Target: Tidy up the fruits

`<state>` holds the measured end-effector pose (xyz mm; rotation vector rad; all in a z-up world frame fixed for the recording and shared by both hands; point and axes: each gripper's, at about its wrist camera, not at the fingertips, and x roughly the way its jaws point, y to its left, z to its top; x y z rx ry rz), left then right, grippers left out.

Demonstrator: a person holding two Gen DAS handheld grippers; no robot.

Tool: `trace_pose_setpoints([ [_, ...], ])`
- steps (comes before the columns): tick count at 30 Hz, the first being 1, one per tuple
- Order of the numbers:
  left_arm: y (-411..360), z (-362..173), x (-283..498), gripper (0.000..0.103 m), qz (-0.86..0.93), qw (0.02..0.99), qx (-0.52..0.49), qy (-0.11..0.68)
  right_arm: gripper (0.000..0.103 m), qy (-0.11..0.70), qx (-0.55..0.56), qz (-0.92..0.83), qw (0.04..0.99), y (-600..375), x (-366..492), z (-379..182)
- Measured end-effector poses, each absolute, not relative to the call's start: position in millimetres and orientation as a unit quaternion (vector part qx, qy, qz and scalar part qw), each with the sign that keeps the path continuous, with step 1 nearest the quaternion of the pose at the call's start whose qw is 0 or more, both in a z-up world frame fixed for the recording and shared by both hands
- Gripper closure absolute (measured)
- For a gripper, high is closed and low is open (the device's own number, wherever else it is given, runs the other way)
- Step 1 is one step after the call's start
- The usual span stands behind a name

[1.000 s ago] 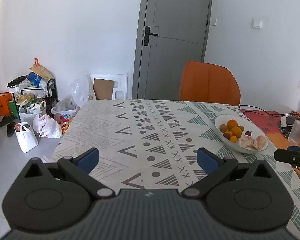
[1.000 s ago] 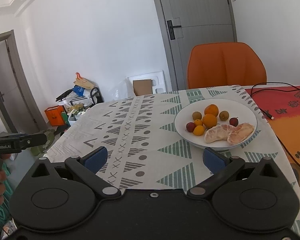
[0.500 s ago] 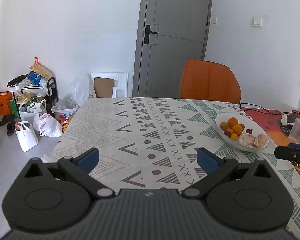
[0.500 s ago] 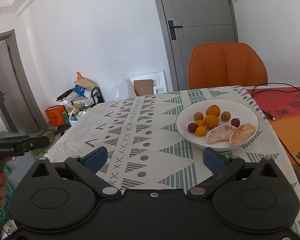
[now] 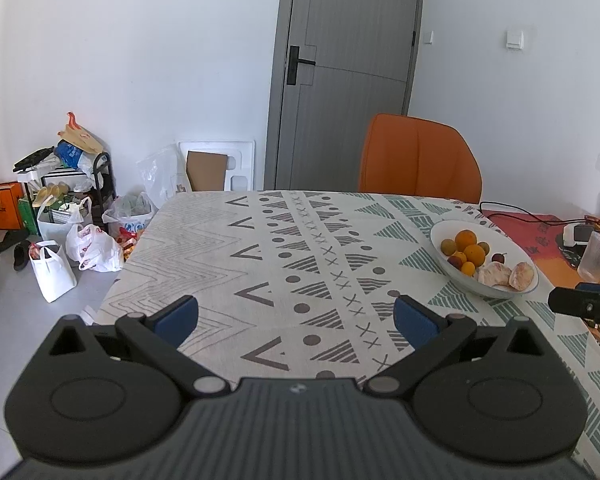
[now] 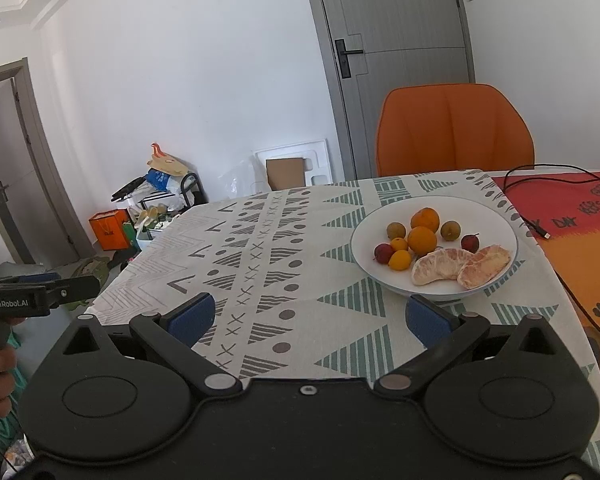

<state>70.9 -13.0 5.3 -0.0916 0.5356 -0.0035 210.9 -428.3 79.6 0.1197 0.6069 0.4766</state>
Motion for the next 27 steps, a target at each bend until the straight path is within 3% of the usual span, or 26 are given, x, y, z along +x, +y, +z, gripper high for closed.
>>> trace_pose_setpoints([
  [27, -15.5, -1.0, 74.6, 0.0, 0.0, 0.962, -0.044, 0.271, 0.0, 0.304, 0.059, 0.229, 0.923, -429.2, 213.6, 72.9],
])
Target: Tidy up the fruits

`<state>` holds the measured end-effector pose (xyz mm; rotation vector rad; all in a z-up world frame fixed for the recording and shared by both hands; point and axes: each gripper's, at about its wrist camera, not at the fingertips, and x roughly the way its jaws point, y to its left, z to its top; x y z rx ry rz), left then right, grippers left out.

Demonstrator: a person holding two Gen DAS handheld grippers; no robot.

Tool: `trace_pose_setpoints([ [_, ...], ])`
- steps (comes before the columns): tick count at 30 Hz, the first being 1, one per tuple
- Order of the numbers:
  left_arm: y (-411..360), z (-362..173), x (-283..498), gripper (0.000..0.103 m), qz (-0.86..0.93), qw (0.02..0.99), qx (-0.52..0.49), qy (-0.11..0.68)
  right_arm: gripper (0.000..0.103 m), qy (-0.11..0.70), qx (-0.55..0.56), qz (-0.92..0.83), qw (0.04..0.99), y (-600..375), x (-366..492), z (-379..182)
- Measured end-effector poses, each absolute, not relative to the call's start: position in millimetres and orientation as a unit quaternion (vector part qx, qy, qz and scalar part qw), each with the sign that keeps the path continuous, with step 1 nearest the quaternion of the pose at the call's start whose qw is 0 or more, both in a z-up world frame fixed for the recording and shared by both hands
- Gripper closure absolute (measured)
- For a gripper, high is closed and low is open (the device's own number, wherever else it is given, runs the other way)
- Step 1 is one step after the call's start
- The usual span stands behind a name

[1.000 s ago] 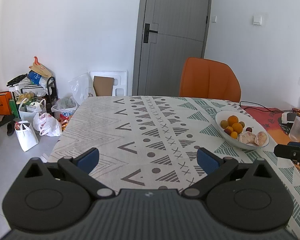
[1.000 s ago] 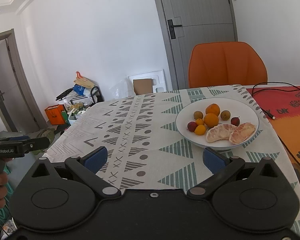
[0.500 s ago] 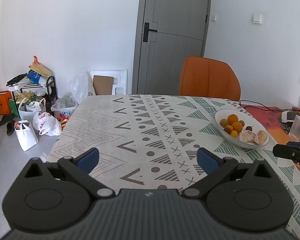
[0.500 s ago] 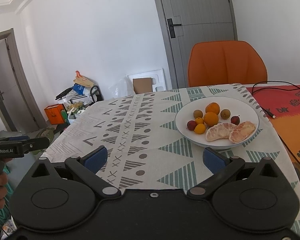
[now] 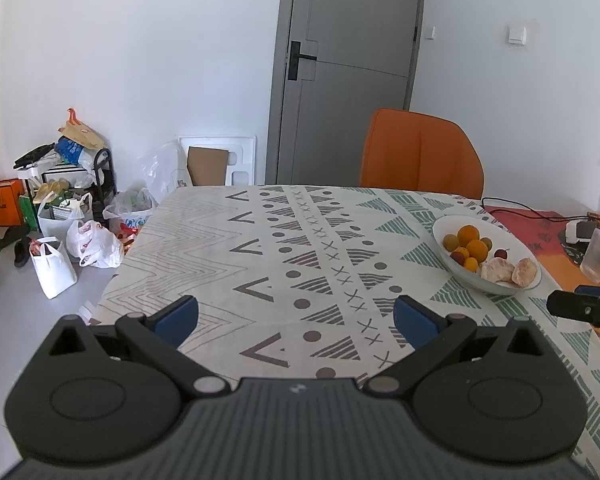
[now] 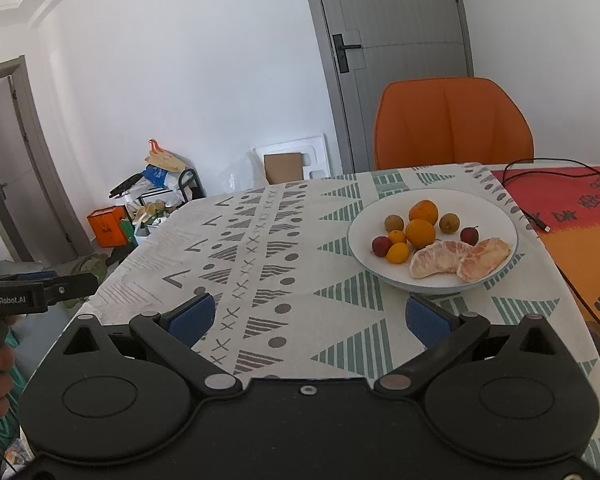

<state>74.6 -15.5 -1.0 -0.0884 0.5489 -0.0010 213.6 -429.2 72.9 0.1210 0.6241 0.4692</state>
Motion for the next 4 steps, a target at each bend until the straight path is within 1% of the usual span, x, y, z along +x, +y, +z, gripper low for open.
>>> trace_pose_setpoints([
  [4, -18.2, -1.2, 74.6, 0.0, -0.004, 0.961, -0.04, 0.274, 0.0, 0.306, 0.061, 0.225, 0.923, -430.1, 215.0, 71.5],
])
